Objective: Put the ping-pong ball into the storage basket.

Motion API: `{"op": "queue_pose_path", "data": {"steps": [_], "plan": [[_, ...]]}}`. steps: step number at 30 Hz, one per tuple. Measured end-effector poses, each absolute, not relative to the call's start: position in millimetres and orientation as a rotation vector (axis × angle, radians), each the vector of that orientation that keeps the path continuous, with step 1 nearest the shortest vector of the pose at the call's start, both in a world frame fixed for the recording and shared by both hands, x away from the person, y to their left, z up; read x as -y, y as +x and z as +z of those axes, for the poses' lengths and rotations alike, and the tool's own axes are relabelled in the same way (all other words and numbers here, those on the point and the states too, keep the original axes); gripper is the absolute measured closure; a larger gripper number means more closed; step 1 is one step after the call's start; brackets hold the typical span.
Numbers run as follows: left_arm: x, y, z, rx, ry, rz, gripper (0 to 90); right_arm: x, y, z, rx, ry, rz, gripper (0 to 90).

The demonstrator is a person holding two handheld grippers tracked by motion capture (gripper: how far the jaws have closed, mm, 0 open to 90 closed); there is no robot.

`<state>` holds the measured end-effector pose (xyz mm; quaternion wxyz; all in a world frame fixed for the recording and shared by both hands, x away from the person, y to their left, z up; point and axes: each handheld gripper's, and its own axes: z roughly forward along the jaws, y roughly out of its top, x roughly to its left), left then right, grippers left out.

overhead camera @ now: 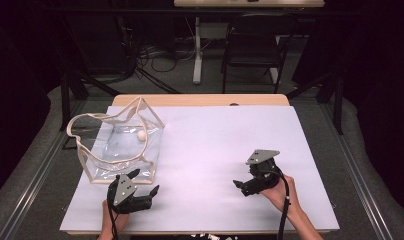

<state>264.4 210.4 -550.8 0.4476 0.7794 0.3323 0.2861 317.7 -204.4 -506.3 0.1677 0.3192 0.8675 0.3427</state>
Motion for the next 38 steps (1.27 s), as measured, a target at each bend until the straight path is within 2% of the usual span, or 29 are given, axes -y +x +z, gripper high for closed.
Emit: {"op": "queue_pose_path", "data": {"steps": [12, 38], "plan": [[-210, 264, -551, -0.828, 1.927, 0.709, 16.1, 218, 306, -528, -2.426, 0.954, 0.982, 3.0], [-210, 264, -551, -0.82, 1.935, 0.711, 16.1, 240, 290, -546, -2.38, 1.007, 0.984, 2.8]]}}
